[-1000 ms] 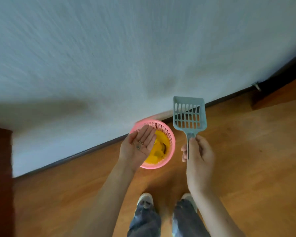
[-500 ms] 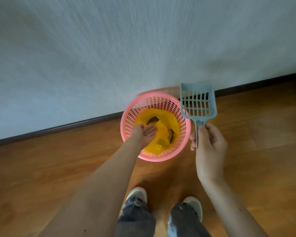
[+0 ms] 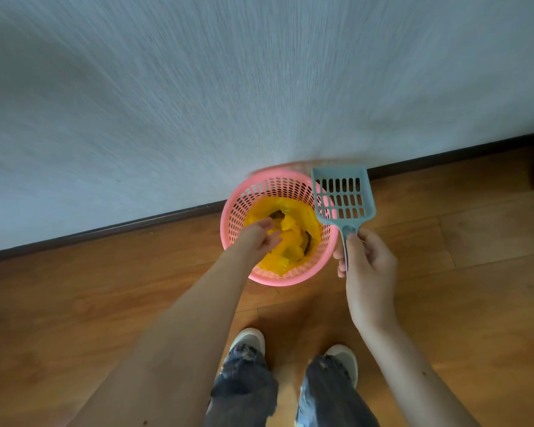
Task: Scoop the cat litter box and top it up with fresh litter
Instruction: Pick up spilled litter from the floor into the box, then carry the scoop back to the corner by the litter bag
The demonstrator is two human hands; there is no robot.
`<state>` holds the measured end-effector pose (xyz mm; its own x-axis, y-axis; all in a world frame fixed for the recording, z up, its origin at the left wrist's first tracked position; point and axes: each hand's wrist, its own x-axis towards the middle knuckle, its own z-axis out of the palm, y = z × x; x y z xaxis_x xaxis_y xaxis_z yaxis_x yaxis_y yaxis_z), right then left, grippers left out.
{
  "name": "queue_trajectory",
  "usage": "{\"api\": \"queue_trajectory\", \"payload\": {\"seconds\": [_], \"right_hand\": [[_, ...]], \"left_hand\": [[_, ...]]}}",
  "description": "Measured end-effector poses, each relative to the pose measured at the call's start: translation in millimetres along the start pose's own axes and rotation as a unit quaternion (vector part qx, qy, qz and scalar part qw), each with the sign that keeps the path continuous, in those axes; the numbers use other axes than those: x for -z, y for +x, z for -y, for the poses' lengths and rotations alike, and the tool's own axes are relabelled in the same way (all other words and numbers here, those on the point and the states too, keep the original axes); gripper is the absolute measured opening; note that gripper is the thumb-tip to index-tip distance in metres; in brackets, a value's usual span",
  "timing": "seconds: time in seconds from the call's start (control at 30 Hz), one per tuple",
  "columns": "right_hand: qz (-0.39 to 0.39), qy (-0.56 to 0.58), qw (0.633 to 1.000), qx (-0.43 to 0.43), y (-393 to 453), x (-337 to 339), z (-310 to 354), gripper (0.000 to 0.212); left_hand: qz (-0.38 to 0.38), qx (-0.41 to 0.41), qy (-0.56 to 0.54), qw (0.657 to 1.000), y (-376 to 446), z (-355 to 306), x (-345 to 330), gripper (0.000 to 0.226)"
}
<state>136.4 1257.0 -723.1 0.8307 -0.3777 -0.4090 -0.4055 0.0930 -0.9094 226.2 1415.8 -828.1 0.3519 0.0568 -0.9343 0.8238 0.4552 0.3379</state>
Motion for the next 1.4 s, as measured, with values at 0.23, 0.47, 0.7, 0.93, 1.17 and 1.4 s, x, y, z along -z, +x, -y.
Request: {"api": "queue_trajectory", "payload": {"seconds": [0.23,0.47,0.7,0.93,1.17,1.4], "right_hand": [[-0.002,-0.015,1.000,-0.016,-13,4,15,0.017],[-0.007,-0.040,0.999,-0.025,-14,4,9,0.019],[-0.007,-0.043,0.999,-0.027,-14,0,22,0.019],[-0.033,-0.027,0.999,-0.003,-39,1,89,0.015],[-0.069,-0.002,0.998,0.009,-99,21,229,0.018],[-0.140,0.085,0.987,0.009,-210,76,390,0.015]], "left_hand": [[0.022,-0.003,-0.012,1.000,-22,-6,2,0.023],[0.067,-0.004,-0.046,0.997,-29,-5,-3,0.037],[0.084,-0.001,-0.179,0.980,-37,-10,5,0.051],[0.148,-0.005,-0.196,0.969,-124,-44,-13,0.046],[0.209,0.017,-0.195,0.958,-302,-101,-49,0.040],[0.286,0.019,-0.191,0.939,-513,-155,-66,0.031]]}}
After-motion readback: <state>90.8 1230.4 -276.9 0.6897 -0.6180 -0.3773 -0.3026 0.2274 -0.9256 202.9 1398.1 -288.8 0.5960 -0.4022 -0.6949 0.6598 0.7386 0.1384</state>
